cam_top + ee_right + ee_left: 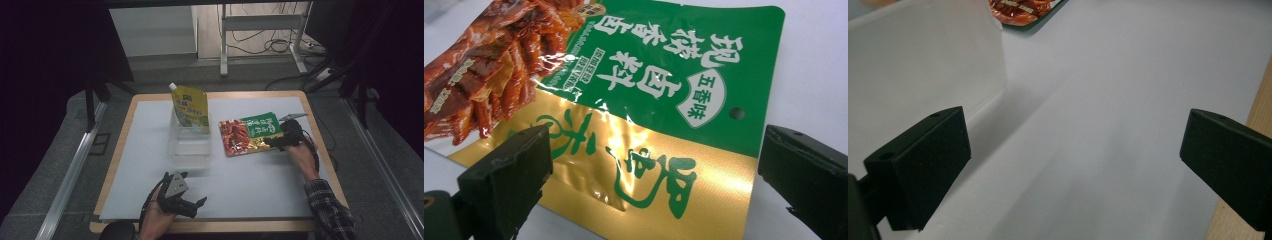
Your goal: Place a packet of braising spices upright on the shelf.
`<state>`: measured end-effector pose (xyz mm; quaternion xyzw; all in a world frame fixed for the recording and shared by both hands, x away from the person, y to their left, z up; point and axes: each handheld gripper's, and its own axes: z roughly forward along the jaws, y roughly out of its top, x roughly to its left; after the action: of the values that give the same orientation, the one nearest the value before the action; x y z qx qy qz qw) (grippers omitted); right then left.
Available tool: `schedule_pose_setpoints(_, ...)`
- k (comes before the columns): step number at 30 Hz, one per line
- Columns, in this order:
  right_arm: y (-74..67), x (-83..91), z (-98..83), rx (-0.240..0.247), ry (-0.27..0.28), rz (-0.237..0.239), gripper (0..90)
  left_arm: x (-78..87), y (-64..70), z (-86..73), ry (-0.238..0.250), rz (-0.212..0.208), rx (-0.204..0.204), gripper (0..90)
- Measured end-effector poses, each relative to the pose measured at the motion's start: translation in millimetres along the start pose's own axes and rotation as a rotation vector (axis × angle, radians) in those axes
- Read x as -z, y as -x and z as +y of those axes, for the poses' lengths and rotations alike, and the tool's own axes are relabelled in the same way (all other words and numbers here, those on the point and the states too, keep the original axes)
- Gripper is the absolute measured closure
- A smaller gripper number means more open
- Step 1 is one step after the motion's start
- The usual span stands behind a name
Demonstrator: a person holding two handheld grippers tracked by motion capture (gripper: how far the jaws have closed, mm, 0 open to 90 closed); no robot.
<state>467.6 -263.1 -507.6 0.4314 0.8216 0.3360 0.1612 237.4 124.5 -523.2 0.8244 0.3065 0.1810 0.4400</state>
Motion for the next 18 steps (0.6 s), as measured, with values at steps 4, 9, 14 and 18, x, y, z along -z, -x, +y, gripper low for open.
schedule_pose_setpoints(4, 2.5, -1.7, 0.4, -0.034, -0.019, -0.003, 1.2, -0.2, 0.1, 0.1, -0.001, -0.001, -0.002, 0.0)
schedule_pose_setpoints(9, 4.2, -4.2, 1.2, -0.090, -0.041, 0.004, 1.2, -0.4, 0.2, 0.1, -0.003, -0.001, -0.004, 0.0)
schedule_pose_setpoints(14, 5.8, -6.3, 1.3, -0.126, -0.061, -0.009, 1.2, -0.5, 0.4, 0.1, -0.003, -0.001, -0.004, 0.0)
schedule_pose_setpoints(18, 7.8, -9.3, 1.1, -0.171, -0.086, -0.003, 1.2, -0.5, 0.6, 0.2, -0.004, -0.001, -0.006, 0.0)
